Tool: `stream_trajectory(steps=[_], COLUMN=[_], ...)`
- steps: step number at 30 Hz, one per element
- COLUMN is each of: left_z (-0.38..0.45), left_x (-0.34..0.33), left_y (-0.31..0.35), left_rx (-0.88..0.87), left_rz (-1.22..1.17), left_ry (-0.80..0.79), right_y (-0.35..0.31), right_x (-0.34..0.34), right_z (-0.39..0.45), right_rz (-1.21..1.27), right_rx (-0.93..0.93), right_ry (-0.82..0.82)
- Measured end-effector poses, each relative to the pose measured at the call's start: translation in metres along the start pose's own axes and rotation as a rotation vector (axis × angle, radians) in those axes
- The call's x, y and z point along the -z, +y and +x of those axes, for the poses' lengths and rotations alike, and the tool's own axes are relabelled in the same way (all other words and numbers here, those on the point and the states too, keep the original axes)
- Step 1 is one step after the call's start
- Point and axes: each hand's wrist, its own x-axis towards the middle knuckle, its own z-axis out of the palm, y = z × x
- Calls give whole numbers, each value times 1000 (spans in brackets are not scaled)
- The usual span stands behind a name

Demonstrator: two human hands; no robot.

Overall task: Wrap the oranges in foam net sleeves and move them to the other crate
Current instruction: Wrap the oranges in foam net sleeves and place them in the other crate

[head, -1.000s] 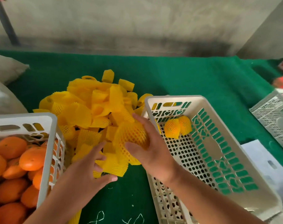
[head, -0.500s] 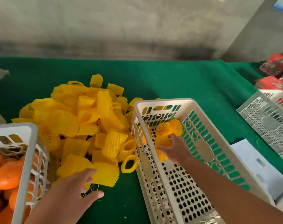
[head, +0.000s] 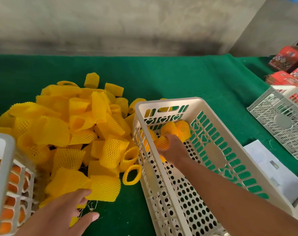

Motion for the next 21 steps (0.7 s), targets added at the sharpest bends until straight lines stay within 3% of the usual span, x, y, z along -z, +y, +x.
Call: stream_trajectory(steps=[6, 13, 21], left_z=[0, -2, -4], left_x=[1, -1, -1], left_y=[0, -2, 2], left_rx=[13, -13, -44], left_rz=[1, 30, 120], left_ry=[11, 47, 46], right_y=[-22, -21, -2], right_x=[-3, -12, 24], right_z=[16, 19, -22], right_rz=[-131, -193, -35], right_rx=[14, 37, 94], right_ry=[132, 82, 9])
